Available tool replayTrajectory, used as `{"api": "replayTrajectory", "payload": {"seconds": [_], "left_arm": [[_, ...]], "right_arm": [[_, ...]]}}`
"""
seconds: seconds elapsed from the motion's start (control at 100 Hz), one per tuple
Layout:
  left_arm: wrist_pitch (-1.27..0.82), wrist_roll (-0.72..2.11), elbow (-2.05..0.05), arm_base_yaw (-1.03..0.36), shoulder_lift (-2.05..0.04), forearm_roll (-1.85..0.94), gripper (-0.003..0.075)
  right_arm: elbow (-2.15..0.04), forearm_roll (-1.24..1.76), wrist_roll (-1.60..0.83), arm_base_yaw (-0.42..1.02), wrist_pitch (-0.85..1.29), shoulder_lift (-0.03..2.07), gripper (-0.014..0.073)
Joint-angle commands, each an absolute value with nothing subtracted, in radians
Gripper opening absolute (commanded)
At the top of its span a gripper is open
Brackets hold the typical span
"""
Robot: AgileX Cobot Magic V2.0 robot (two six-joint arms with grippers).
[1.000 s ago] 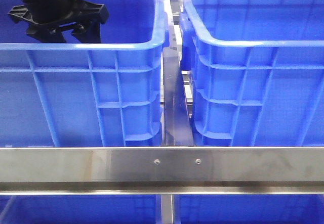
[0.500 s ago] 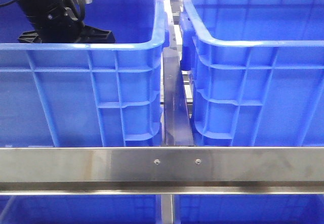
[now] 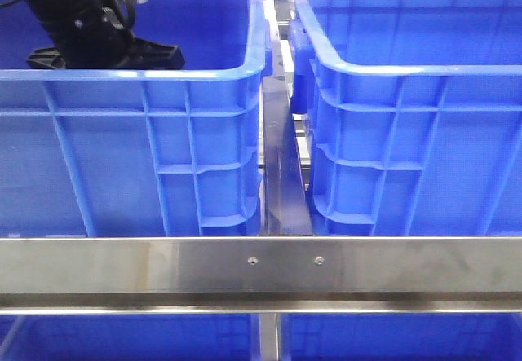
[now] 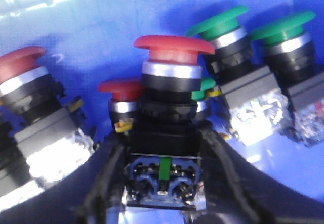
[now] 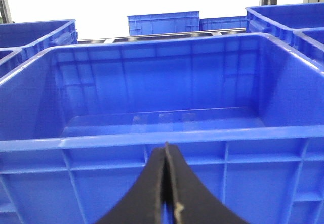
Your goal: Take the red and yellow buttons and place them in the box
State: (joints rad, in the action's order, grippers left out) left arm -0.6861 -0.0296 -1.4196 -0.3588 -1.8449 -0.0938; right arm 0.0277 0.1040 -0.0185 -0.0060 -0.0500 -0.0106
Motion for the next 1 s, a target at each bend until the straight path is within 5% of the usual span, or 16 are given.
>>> {"api": "replayTrajectory", "payload": {"seconds": [0.0,0.28,0.56,0.99], "left_arm": [[-0.655,-0.02,-1.452,-0.367,-1.736,-0.107,-0.0019],[-0.746,0.015,-1.452,-0.413,-1.523,-0.111,-0.0019],[-0.782,0.037,-1.452,-0.608,-1.347,-0.111,-0.0019],[-0.782,0.06,-1.452,-0.863,-1.316,-0.111,-0.0019]], "right_arm": [[0.008,0.1,-0.019,-0.007,-0.128,-0.035,-0.0068],[0.008,0.1,-0.019,-0.007,-0.128,-0.035,-0.0068],[0.008,0.1,-0.019,-0.007,-0.128,-0.035,-0.0068],[-0.033,0.101,0.0,-0.007,-0.165,-0.035,-0.0068]]}}
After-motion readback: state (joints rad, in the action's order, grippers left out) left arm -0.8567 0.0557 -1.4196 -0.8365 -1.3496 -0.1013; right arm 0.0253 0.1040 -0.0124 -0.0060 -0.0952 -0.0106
